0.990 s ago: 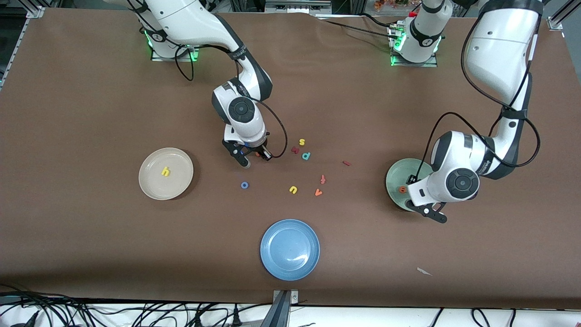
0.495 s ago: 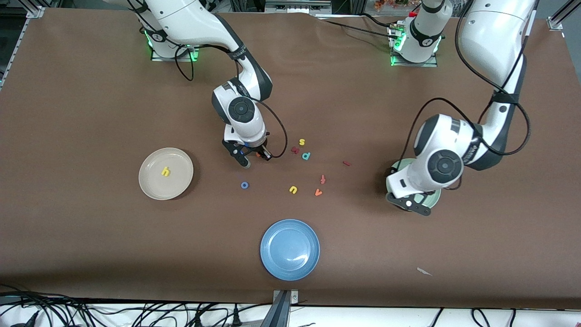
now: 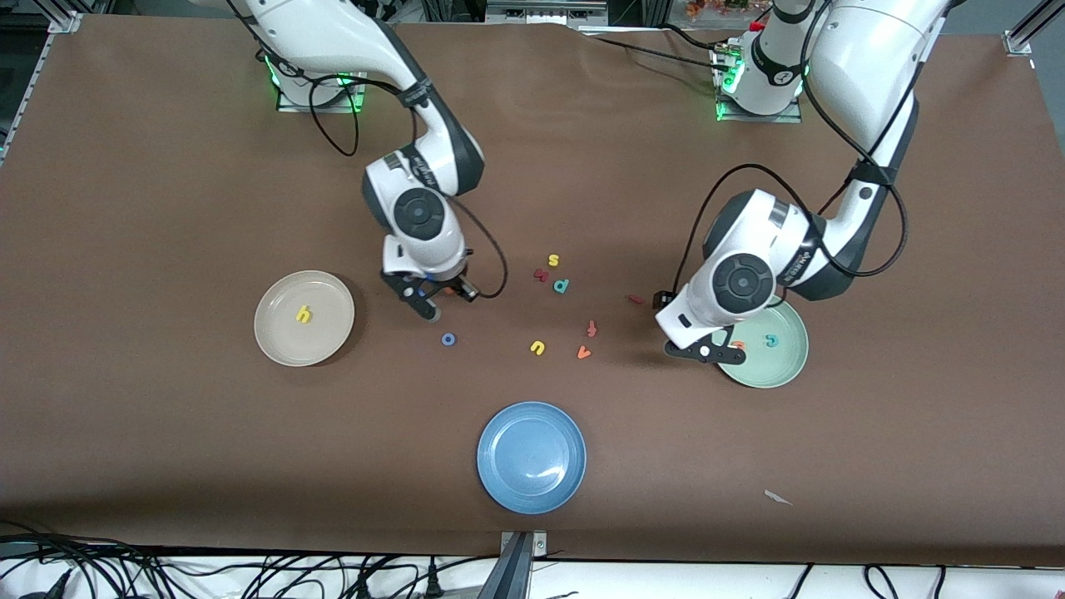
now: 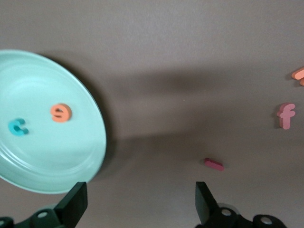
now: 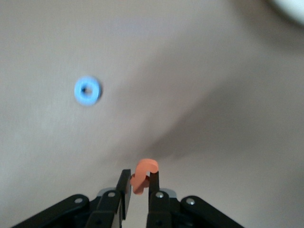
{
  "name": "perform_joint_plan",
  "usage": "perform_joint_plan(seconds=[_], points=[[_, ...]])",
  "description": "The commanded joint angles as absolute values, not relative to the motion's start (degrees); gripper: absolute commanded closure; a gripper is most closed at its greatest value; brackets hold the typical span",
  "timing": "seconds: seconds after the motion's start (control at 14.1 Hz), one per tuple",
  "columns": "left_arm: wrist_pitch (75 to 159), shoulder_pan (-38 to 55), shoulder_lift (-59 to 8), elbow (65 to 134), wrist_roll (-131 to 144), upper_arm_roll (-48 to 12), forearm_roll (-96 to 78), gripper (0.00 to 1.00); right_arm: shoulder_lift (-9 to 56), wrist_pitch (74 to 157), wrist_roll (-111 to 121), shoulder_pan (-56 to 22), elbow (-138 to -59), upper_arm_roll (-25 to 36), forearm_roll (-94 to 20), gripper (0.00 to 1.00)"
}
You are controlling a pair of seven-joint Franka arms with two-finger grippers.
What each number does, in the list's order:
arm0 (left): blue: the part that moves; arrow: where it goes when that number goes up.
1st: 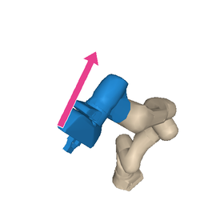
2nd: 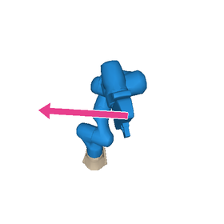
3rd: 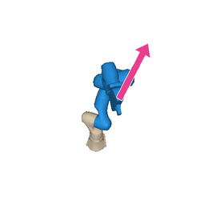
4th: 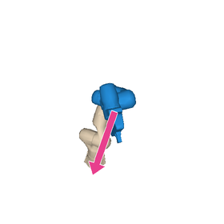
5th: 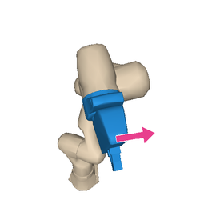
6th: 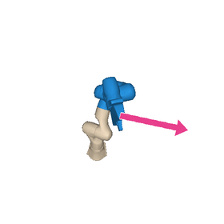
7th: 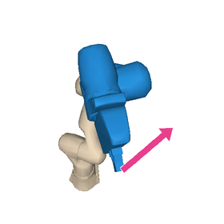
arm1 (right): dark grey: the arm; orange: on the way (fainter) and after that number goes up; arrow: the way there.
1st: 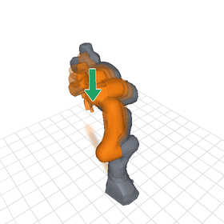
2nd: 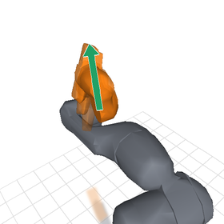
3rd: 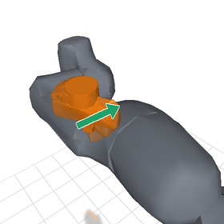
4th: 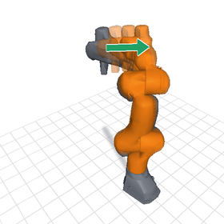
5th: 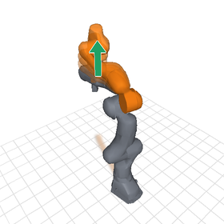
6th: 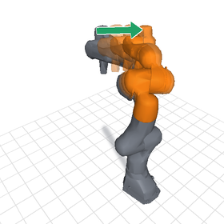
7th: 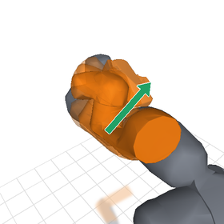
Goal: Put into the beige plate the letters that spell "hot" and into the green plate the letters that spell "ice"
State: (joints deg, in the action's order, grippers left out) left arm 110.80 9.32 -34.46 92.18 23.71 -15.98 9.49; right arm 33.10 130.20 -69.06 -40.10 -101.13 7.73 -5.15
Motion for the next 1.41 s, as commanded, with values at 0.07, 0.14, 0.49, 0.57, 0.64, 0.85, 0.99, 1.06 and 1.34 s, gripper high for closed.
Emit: perform_joint_plan(seconds=[0.07,0.14,0.49,0.57,0.64,0.85,0.99,1.06,1.34], points=[[110.3,10.89,-35.59,92.2,33.46,-16.17,9.76,0.0,30.5,125.78,-55.41,-39.73,-101.78,12.64,-6.24,0.91],[110.56,11.25,-36.03,91.94,36.36,-16.17,8.19,0.0,29.8,124.47,-51.98,-39.64,-102.04,14.22,-6.24,0.91],[111.97,11.52,-37.79,91.76,41.91,-16.08,7.56,0.0,25.15,120.59,-35.72,-39.29,-105.98,21.08,-6.41,0.91],[112.06,11.43,-38.05,91.76,43.23,-16.08,7.56,0.0,24.09,120.59,-32.2,-39.29,-107.3,22.49,-7.29,0.91],[112.15,11.43,-38.49,91.67,43.85,-16.08,7.65,0.0,23.47,120.76,-29.38,-39.46,-108.62,23.63,-7.82,0.91],[112.5,10.38,-40.25,91.58,47.09,-16.08,3.55,0.0,23.12,124.61,-24.01,-39.46,-111.79,25.57,-8.08,0.91],[114.17,10.28,-40.43,91.76,51.91,-16.0,-0.96,0.0,23.73,127.69,-19.19,-38.42,-113.02,26.54,-8.26,0.9],[114.43,10.37,-40.69,91.93,54.73,-15.91,-1.14,0.0,24.25,128.4,-16.03,-36.67,-113.03,26.54,-8.78,0.9],[118.03,11.34,-42.62,92.64,64.22,-16.0,-2.64,0.0,26.89,128.76,-3.96,-33.31,-112.15,26.46,-18.89,0.36]])
